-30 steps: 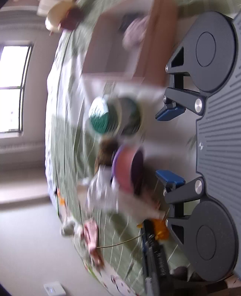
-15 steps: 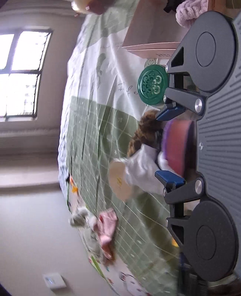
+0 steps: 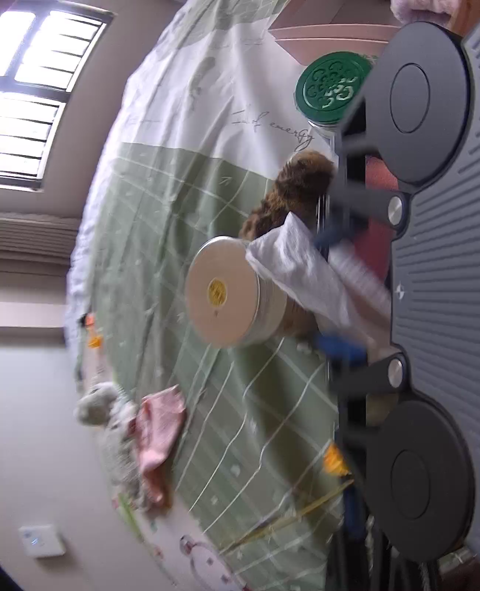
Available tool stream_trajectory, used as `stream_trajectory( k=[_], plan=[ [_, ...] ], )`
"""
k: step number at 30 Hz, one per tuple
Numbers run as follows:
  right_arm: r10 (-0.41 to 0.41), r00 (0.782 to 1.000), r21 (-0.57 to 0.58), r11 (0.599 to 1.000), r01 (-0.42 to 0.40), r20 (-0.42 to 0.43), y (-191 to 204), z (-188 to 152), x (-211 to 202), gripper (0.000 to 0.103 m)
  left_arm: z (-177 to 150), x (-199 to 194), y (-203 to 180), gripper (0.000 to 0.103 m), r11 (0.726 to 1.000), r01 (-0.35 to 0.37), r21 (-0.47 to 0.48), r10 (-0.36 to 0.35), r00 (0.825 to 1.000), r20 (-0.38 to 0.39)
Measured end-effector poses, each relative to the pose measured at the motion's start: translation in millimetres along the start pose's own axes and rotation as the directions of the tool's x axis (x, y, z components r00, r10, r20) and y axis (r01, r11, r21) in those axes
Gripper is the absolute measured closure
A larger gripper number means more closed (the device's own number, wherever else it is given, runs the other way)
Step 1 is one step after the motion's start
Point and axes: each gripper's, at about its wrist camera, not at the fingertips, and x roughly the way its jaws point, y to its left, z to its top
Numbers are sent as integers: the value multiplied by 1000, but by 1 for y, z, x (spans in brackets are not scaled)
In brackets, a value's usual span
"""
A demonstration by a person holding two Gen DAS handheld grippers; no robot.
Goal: Organize soft objects
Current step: 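Grasp the white tissue with the right tool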
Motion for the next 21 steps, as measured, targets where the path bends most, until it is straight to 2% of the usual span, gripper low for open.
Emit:
stream_trajectory(
  k=[1,2,4,8,13,17,21],
  plan=[
    [-4,1000,-8,1000,4,-11,-3,5,-1,96,7,0,0,84,1000,3,8,-3,1000,8],
    [3,1000,-5,1000,-3,-9,-8,10,-7,99,16,0,-1,84,1000,4,21,-4,1000,19],
    [24,999,3,1000,-24,23,-20,21,-29,100,43,2,-7,84,998,-4,67,0,999,50],
    [4,991,6,1000,-5,137,-44,54,-89,101,106,10,-27,85,991,-21,131,4,992,127],
    [-55,962,14,998,53,268,-81,83,-159,101,167,22,-88,85,977,15,213,-52,983,173],
    [-130,931,44,992,122,342,-122,82,-210,101,183,38,-147,84,964,81,253,-119,983,141],
    [-195,907,96,981,171,372,-167,64,-248,101,172,61,-215,84,936,155,315,-188,979,77]
  ],
)
